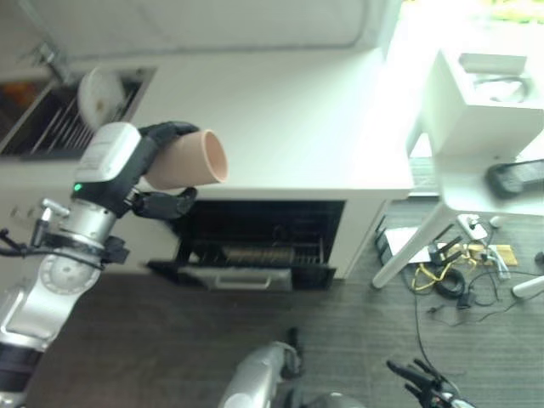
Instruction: Place the dishes in the dishwasher.
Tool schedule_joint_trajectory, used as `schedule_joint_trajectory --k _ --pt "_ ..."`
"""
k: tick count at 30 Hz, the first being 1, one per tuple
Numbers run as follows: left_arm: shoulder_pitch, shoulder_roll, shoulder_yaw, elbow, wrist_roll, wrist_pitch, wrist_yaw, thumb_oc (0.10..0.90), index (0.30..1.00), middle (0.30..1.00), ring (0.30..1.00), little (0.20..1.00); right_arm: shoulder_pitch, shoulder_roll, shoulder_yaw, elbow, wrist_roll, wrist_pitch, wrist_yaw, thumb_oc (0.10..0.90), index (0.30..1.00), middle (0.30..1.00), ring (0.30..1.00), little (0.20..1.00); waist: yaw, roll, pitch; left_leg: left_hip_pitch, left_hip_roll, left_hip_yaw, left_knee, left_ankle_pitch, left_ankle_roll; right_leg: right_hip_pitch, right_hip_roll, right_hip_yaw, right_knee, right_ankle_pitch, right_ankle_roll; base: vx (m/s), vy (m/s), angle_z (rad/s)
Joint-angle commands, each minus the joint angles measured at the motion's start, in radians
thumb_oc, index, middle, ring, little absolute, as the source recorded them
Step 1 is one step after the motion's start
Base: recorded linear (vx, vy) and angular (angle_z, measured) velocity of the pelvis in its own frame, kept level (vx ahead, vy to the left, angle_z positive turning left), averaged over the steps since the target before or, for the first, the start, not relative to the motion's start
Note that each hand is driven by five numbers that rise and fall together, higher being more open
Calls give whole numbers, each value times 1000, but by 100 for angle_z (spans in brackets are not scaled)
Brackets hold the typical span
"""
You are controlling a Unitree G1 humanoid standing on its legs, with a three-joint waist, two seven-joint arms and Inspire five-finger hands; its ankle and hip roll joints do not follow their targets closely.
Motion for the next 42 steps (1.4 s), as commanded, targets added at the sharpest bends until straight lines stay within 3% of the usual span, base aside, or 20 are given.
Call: schedule_joint_trajectory --k 1,4,6,10,11,12,13,14,22,29,33,35,36,37,38,42 --pt "-140 -80 149 -41 87 -38 115 400 300 300 300 300 -23 -52 9 6 -7 2 -57 800 900 900 900 900 -13 -4 0 15 91 -38 204 -73 -263 -155 -268 -10 -173 152 -8 264 156 -115" --pt "-136 -93 151 -64 117 -10 111 400 300 300 300 300 -9 -32 7 -18 -13 -6 -48 800 900 900 900 900 -5 11 -9 18 117 -22 204 -98 -248 -107 -250 -50 -173 140 0 136 62 -27" --pt "-130 -90 159 -64 134 -10 105 400 300 300 300 300 4 -15 13 -37 -30 -19 -41 800 900 900 900 900 -2 28 -13 28 130 -31 204 -121 -225 -112 -248 -76 -88 180 26 117 53 11" --pt "-129 -90 160 -64 134 -10 105 400 300 300 300 300 5 -15 13 -38 -30 -19 -42 800 900 900 900 900 -2 27 -15 26 128 -31 204 -122 -224 -118 -251 -76 -80 176 27 39 -35 7" --pt "-161 -38 139 -24 128 1 125 400 300 300 300 300 5 0 53 -84 -19 -24 -31 800 900 900 900 900 -26 65 22 90 168 -112 204 -159 -226 -229 -351 -58 1 229 67 179 -264 7" --pt "-182 -20 121 -7 119 -11 133 400 300 300 300 300 7 8 52 -89 -11 -24 -42 800 900 900 900 900 -51 62 29 101 169 -138 204 -174 -228 -251 -367 -4 -41 272 85 229 -442 66" --pt "-197 -12 120 4 106 -33 122 400 300 300 300 300 10 8 47 -85 15 -19 -53 800 900 900 900 900 -54 59 20 98 180 -156 204 -170 -242 -223 -347 12 -161 258 75 138 -379 144" --pt "-194 -7 116 6 98 -31 119 400 300 300 300 300 4 4 47 -62 21 -24 -46 800 900 900 900 900 -44 47 4 94 181 -158 204 -166 -252 -228 -360 -2 -173 257 80 133 -355 166" --pt "-183 64 145 -4 -7 -17 81 400 300 300 300 300 -24 -37 40 -52 37 -24 -45 800 900 900 900 900 -23 32 -27 67 200 -160 204 -159 -296 -242 -354 -14 -173 201 65 22 -141 55" --pt "-161 100 184 -10 -70 1 50 400 300 300 300 300 -22 -61 30 -15 19 -19 -22 800 900 900 900 900 -22 38 -37 46 222 -155 204 -137 -327 -258 -339 -34 -173 188 50 -35 -98 -17" --pt "-142 115 204 1 -102 -7 30 400 300 300 300 300 -24 -76 42 -4 -5 -19 -39 800 900 900 900 900 -8 28 -37 65 187 -220 204 -131 -329 -258 -341 -5 -173 186 45 -45 12 5" --pt "-137 123 218 -4 -114 -10 13 400 300 300 300 300 -34 -97 34 6 25 -18 -48 800 900 900 900 900 -6 25 -35 54 208 -216 204 -114 -337 -266 -351 -11 -173 195 42 -190 195 -4" --pt "-145 121 205 -6 -115 -14 20 400 300 300 300 300 -33 -114 5 19 56 -21 -38 800 900 900 900 900 -17 33 -33 46 249 -210 204 -95 -360 -265 -359 -14 -173 198 44 -110 257 1" --pt "-149 121 201 -3 -120 -18 22 400 300 300 300 300 -32 -119 -5 26 59 -24 -32 800 900 900 900 900 -19 36 -33 44 260 -219 204 -91 -367 -267 -365 -9 -173 201 47 -176 627 24" --pt "-151 112 199 -3 -134 -41 34 400 300 300 300 300 -34 -133 -33 29 50 -27 -26 800 900 900 900 900 -27 47 -36 36 292 -244 204 -87 -384 -275 -394 13 -173 211 64 -96 587 48" --pt "-166 97 185 -12 -150 -58 3 400 300 300 300 300 -33 -128 -68 22 80 -15 -41 800 900 900 900 900 -42 64 -44 57 304 -187 204 -111 -383 -265 -476 -12 -173 246 110 -26 459 22"
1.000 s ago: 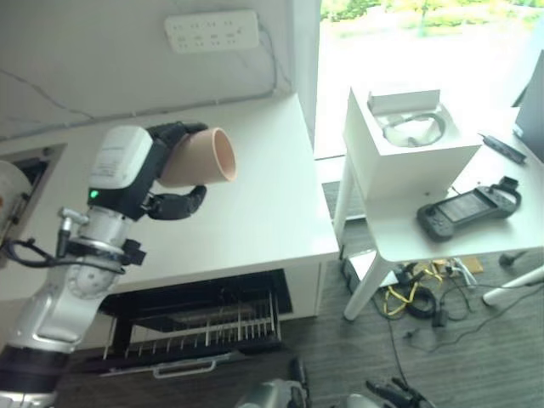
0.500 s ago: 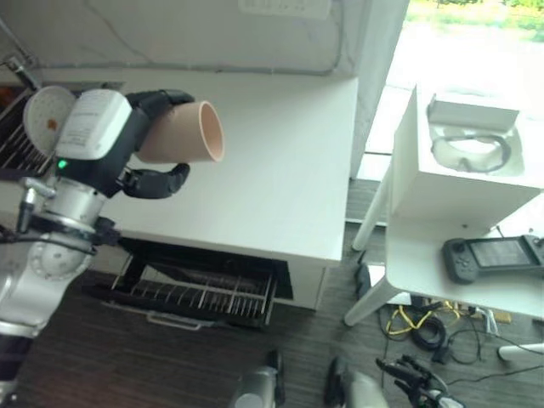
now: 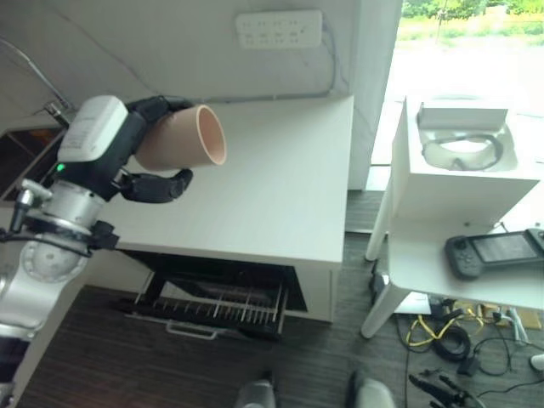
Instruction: Place the dishes in the dishwasher.
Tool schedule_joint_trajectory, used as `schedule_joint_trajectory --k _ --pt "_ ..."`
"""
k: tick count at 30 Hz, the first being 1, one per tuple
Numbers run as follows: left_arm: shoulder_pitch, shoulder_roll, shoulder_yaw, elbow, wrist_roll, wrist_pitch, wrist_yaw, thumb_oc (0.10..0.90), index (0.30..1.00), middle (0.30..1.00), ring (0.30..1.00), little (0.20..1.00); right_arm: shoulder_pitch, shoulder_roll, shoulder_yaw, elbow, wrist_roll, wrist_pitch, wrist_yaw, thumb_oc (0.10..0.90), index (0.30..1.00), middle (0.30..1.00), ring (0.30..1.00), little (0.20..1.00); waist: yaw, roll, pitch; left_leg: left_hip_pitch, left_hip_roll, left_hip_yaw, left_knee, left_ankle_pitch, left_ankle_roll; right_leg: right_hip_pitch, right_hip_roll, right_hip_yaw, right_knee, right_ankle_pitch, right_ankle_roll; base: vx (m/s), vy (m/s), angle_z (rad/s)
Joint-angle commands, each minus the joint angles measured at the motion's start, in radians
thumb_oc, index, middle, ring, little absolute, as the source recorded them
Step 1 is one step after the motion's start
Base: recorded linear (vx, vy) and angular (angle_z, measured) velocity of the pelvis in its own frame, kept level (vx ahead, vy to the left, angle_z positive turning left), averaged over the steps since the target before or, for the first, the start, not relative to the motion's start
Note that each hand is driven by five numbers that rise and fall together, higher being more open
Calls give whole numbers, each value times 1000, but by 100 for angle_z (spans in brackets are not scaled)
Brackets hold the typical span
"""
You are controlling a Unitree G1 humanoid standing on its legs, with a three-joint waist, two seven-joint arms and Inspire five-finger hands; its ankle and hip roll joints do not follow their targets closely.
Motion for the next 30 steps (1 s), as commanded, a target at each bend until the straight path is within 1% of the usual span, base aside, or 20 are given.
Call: schedule_joint_trajectory --k 1,3,6,7,9,10,11,12,13,14,16,17,18,19,21,23,25,27,28,30 --pt "-109 19 153 -29 -78 -29 35 400 300 300 300 300 -7 22 -30 -25 62 -8 5 800 900 900 900 900 -24 8 -10 1 -47 37 38 -36 7 151 -31 -25 -138 9 141 23 411 27" --pt "-112 -5 136 -49 -49 -26 26 400 300 300 300 300 17 68 -26 -51 4 -38 2 800 900 900 900 900 -19 -4 -6 24 -96 41 38 -76 57 168 -82 -21 -138 42 170 45 399 16" --pt "-99 -42 125 -66 -15 -9 23 400 300 300 300 300 31 95 -11 -72 34 -48 -7 800 900 900 900 900 -15 -10 0 42 -133 29 38 -99 96 188 -96 -9 -138 60 174 41 242 4" --pt "-96 -49 121 -64 0 -6 23 400 300 300 300 300 34 102 -7 -84 33 -52 -9 800 900 900 900 900 -17 -9 0 49 -136 37 38 -106 106 193 -90 -16 -138 69 172 29 235 -7" --pt "-77 -58 131 -59 41 6 33 400 300 300 300 300 37 116 10 -125 -6 -45 -6 800 900 900 900 900 -9 -7 2 69 -123 95 38 -127 120 215 -75 -91 -138 94 176 -21 185 -33" --pt "-70 -62 137 -57 59 10 40 400 300 300 300 300 34 118 17 -139 -14 -38 -5 800 900 900 900 900 -9 -4 1 71 -114 112 38 -132 124 222 -55 -108 -138 99 174 -65 86 -83" --pt "-68 -62 138 -52 70 12 48 400 300 300 300 300 33 121 30 -155 -12 -29 -10 800 900 900 900 900 -17 1 1 71 -108 116 38 -139 131 222 -13 -105 -137 87 168 -46 18 -97" --pt "-74 -59 135 -47 73 16 49 400 300 300 300 300 35 122 43 -160 -4 -28 -11 800 900 900 900 900 -27 3 5 73 -107 112 38 -141 131 221 32 -94 -127 58 151 -17 -33 -75" --pt "-80 -57 132 -41 75 16 51 400 300 300 300 300 36 122 48 -157 -4 -29 -6 800 900 900 900 900 -30 2 6 73 -108 109 38 -140 132 219 52 -89 -118 46 143 2 -107 -31" --pt "-95 -56 121 -34 81 25 54 400 300 300 300 300 31 119 60 -146 1 -36 2 800 900 900 900 900 -29 2 7 70 -107 106 38 -135 128 223 84 -90 -121 18 122 4 -137 -2" --pt "-126 -52 87 -16 86 37 64 400 300 300 300 300 23 113 78 -127 21 -44 8 800 900 900 900 900 -37 0 13 58 -107 95 38 -120 114 224 122 -68 -138 -22 93 -26 -202 16" --pt "-136 -50 79 -11 83 38 63 400 300 300 300 300 21 111 78 -123 26 -42 9 800 900 900 900 900 -38 -3 15 56 -107 95 38 -116 109 222 127 -65 -138 -35 86 -49 -196 25" --pt "-142 -51 75 -8 82 36 62 400 300 300 300 300 20 109 78 -121 30 -41 8 800 900 900 900 900 -39 -6 16 55 -107 100 38 -111 105 218 127 -64 -138 -42 83 -72 -233 41" --pt "-153 -55 63 -2 85 28 67 400 300 300 300 300 17 102 74 -110 26 -40 11 800 900 900 900 900 -44 -15 18 58 -100 136 38 -98 91 206 118 -69 -138 -55 77 -69 -217 41" --pt "-158 -52 47 -10 70 25 76 400 300 300 300 300 19 90 70 -114 8 -42 6 800 900 900 900 900 -53 -23 26 66 -113 151 38 -84 83 199 111 -61 -138 -57 68 -41 -124 45" --pt "-157 -46 43 -16 40 10 83 400 300 300 300 300 12 67 62 -115 19 -44 -12 800 900 900 900 900 -39 -40 44 58 -148 120 38 -53 69 200 90 -43 -138 -52 60 -54 13 55" --pt "-130 -37 72 -36 11 -6 79 400 300 300 300 300 3 48 52 -105 47 -47 -12 800 900 900 900 900 -23 -42 45 44 -153 61 38 -47 60 196 91 -19 -138 -52 58 -34 149 15" --pt "-97 -35 104 -57 11 -26 68 400 300 300 300 300 -2 36 35 -100 40 -51 -10 800 900 900 900 900 -18 -33 32 27 -120 37 38 -27 44 191 92 -16 -138 -50 61 -11 284 0" --pt "-92 -21 114 -76 0 -25 53 400 300 300 300 300 0 33 22 -102 47 -57 -9 800 900 900 900 900 -24 -18 18 14 -96 45 38 -41 38 192 90 -31 -138 -53 67 -6 333 5" --pt "-113 -12 101 -84 -5 -19 35 400 300 300 300 300 9 36 6 -110 80 -53 -6 800 900 900 900 900 -45 -8 9 16 -54 84 38 -40 28 201 77 -57 -138 -48 76 35 233 14"
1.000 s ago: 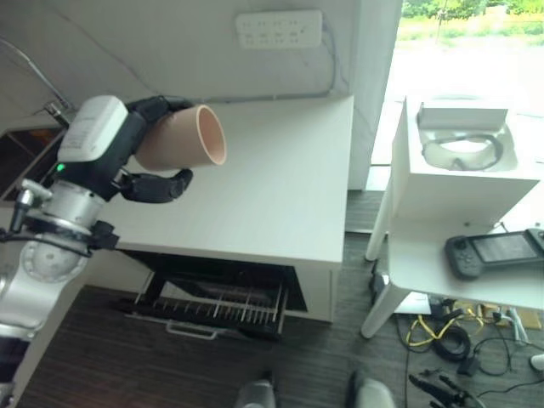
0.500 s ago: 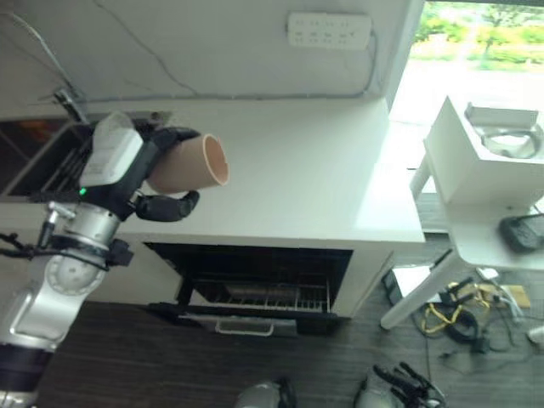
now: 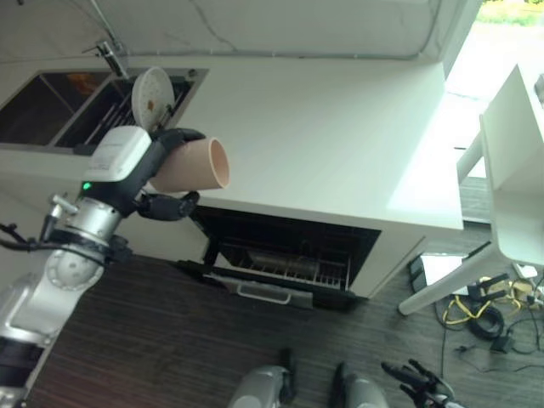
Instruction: Place the dishes in the dishwasher.
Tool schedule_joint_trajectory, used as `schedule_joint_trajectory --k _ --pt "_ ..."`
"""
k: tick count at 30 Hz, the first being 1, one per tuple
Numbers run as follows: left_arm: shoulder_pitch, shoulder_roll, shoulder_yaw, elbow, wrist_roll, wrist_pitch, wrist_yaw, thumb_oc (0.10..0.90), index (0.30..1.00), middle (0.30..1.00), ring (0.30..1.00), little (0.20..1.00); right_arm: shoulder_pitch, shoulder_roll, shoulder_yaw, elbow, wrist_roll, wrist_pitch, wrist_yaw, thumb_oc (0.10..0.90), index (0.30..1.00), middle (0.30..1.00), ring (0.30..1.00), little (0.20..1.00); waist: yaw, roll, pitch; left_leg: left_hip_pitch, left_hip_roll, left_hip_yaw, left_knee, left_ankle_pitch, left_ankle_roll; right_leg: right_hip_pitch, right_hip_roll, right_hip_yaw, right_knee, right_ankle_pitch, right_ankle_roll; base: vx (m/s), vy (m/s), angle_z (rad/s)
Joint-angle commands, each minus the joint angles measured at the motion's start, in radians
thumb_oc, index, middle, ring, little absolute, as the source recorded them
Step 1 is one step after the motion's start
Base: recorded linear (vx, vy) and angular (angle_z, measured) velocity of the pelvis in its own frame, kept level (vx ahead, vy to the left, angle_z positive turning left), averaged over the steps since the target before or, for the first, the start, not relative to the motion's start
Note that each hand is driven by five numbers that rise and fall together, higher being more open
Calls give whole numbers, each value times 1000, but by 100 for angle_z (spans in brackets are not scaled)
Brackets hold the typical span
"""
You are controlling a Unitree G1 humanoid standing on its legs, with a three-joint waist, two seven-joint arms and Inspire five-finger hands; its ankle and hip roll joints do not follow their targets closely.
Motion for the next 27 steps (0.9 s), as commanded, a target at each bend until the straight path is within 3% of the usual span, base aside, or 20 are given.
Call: schedule_joint_trajectory --k 1,7,15,22,25,27 --pt "-143 22 144 -54 -84 -33 50 400 300 300 300 300 21 -42 -18 -31 78 -41 4 800 900 900 900 900 -46 50 -79 47 37 46 -9 -47 -24 82 -5 -28 -52 -8 113 41 139 36" --pt "-138 -24 119 -36 -86 -35 77 400 300 300 300 300 36 5 -10 -57 70 -74 -3 800 900 900 900 900 -48 38 -96 71 15 59 -9 -86 -5 73 -38 -22 -52 9 138 42 86 2" --pt "-146 -108 73 -37 -65 -36 134 400 300 300 300 300 40 4 -20 -119 80 -129 -53 800 900 900 900 900 -54 8 -103 89 25 94 -9 -95 -4 53 -44 -6 -52 18 148 4 -13 -8" --pt "-115 -181 83 -41 -66 -85 176 400 300 300 300 300 76 18 -15 -366 35 -225 -68 800 900 900 900 900 -76 -17 -101 100 32 113 -9 -98 1 44 -45 7 -52 25 150 7 -38 -15" --pt "-104 -191 95 -40 -61 -101 176 400 300 300 300 300 92 6 -12 -422 -146 -276 -78 800 900 900 900 900 -84 -24 -102 108 32 122 -9 -103 4 41 -49 12 -52 29 155 4 -8 -14" --pt "-80 -195 112 -50 -54 -114 172 400 300 300 300 300 122 -31 11 -537 -371 -334 -92 800 900 900 900 900 -98 -35 -98 120 32 133 -9 -107 8 39 -55 19 -52 37 162 10 4 -9"
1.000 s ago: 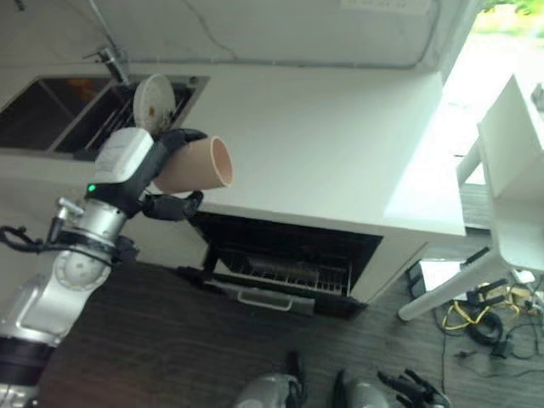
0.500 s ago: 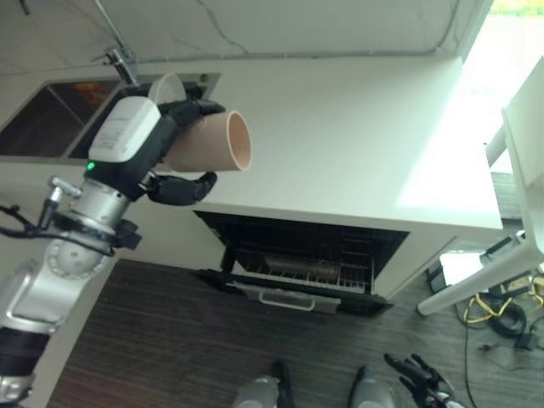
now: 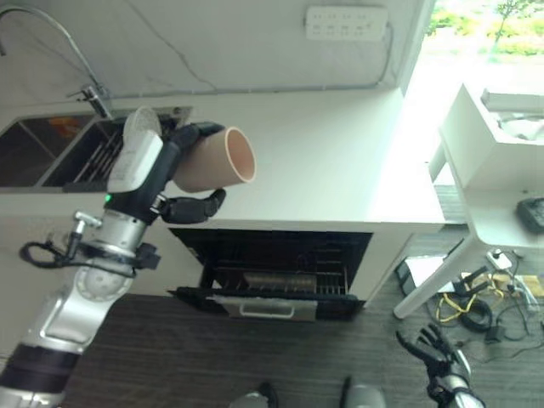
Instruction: Place the dishes in the dishwasher.
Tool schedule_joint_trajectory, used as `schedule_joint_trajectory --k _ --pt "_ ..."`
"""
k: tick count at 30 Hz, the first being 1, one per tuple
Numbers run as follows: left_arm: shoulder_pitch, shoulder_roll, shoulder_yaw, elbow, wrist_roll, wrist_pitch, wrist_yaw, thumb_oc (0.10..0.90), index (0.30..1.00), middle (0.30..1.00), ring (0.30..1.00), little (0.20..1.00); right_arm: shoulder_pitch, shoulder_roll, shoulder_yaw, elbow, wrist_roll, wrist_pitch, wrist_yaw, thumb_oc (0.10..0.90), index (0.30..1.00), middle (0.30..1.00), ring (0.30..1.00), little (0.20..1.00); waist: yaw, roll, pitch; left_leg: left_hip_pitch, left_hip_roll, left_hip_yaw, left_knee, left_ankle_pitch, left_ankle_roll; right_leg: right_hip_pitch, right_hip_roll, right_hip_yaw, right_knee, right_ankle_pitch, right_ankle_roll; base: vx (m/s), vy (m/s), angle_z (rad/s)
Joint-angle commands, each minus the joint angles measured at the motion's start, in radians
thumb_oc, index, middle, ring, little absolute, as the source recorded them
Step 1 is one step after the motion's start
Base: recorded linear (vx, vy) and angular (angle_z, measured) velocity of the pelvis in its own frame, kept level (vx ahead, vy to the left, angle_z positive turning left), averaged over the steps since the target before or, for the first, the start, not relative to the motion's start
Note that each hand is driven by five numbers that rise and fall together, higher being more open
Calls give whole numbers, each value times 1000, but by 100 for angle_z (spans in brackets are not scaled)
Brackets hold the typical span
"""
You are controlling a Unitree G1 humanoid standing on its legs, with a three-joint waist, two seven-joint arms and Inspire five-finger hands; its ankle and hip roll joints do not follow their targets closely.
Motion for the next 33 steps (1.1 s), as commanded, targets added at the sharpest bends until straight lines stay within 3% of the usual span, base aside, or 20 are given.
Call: schedule_joint_trajectory --k 1,6,9,13,15,18,23,26,33 --pt "-85 -1 138 -37 -18 -83 97 400 300 300 300 300 -10 -69 10 -177 -248 -168 0 800 900 900 900 900 -6 -19 -2 24 11 -20 63 -125 5 47 -18 -43 -30 -24 79 7 6 -26" --pt "-100 -7 125 -21 -7 -96 92 400 300 300 300 300 26 -128 67 -442 -425 -222 146 800 900 900 900 900 -38 -42 2 35 4 -9 63 -129 13 35 -23 -20 -30 -8 91 -4 5 -23" --pt "-118 -18 98 0 -2 -113 90 400 300 300 300 300 14 -178 104 -530 -433 -220 190 800 900 900 900 900 -44 -49 -3 41 3 -5 63 -127 11 33 -23 -13 -30 -6 91 8 12 -26" --pt "-115 -87 59 7 -124 -147 31 400 300 300 300 300 -14 -205 117 -620 -331 -257 182 800 900 900 900 900 -47 -50 -10 49 6 -2 63 -125 9 36 -21 -11 -30 -7 87 13 14 -11" --pt "-86 -159 56 -16 -139 -145 16 400 300 300 300 300 -20 -195 99 -679 -324 -284 170 800 900 900 900 900 -48 -49 -10 52 6 -2 63 -126 11 38 -19 -12 -30 -8 87 -9 16 -1" --pt "-32 -273 49 -16 -225 -155 21 400 300 300 300 300 -42 -185 87 -811 -228 -323 228 800 900 900 900 900 -50 -42 -16 61 7 0 63 -129 12 44 -13 -6 -30 -17 80 -30 55 -8" --pt "-24 -365 22 31 -334 -211 10 400 300 300 300 300 -76 -165 95 -912 -104 -360 274 800 900 900 900 900 -50 -38 -26 68 7 3 63 -130 12 48 -13 -4 -30 -20 73 -3 33 -9" --pt "-52 -425 -22 55 -329 -268 38 400 300 300 300 300 -126 -129 125 -962 53 -311 303 800 900 900 900 900 -46 -33 -31 74 5 0 63 -131 12 53 -13 -1 -30 -23 67 4 35 -5" --pt "-59 -499 -94 56 -281 -309 131 400 300 300 300 300 -191 -25 205 -988 290 -192 335 800 900 900 900 900 -28 -24 -38 79 5 -14 63 -127 7 72 -10 -4 -30 -37 55 0 0 0"
